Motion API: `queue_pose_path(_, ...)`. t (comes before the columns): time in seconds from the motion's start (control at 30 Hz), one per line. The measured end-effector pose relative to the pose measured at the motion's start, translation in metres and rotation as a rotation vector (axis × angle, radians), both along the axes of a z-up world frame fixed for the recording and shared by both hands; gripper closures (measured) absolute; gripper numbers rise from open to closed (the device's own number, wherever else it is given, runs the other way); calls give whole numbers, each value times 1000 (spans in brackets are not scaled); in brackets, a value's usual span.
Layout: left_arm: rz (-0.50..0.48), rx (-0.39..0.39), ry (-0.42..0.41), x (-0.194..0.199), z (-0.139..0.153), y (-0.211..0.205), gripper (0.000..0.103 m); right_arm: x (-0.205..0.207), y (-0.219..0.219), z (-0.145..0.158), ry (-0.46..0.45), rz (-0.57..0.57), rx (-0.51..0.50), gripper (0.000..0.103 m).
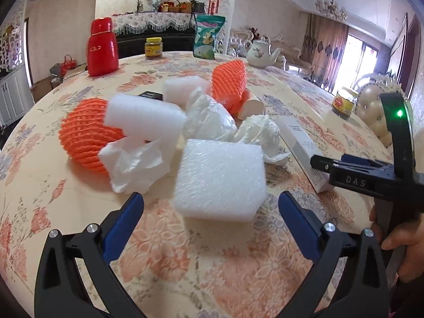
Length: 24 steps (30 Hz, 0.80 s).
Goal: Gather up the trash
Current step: 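Grasp the white eye-cream box with the right tool while the left tool grasps a foam block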
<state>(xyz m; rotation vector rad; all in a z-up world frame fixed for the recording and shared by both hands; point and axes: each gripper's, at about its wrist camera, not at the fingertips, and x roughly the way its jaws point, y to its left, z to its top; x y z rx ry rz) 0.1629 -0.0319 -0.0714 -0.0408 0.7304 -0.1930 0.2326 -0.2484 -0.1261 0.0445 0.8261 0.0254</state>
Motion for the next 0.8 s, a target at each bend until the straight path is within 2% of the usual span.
queue_pose_path(0.2,18,27,12,18,-1,-9,6,32,10,-4,15,21,-35,34)
queue_pose_path(0.27,41,16,12,25,-1,-8,6,40,10,-6,28,27,-17,39)
queue_pose_path(0.4,39,-42,46,36,-5,-7,25,46,8,-8,40,40,9,47)
queue_pose_path(0.53,-4,-45,93,43,-10,-15,28,48,4,-10,56,56,62,52)
queue_pose_path(0.6,-10,-61,86,42,-10,-13,36,48,4,-11,55,61,65,58)
queue_pose_path(0.67,-13,-81,80,41,-9,-10,36,47,7,-10,52,79,65,68)
queue_pose_path(0.8,-35,-96,21,32,-2,-11,36,42,8,-6,26,92,70,68)
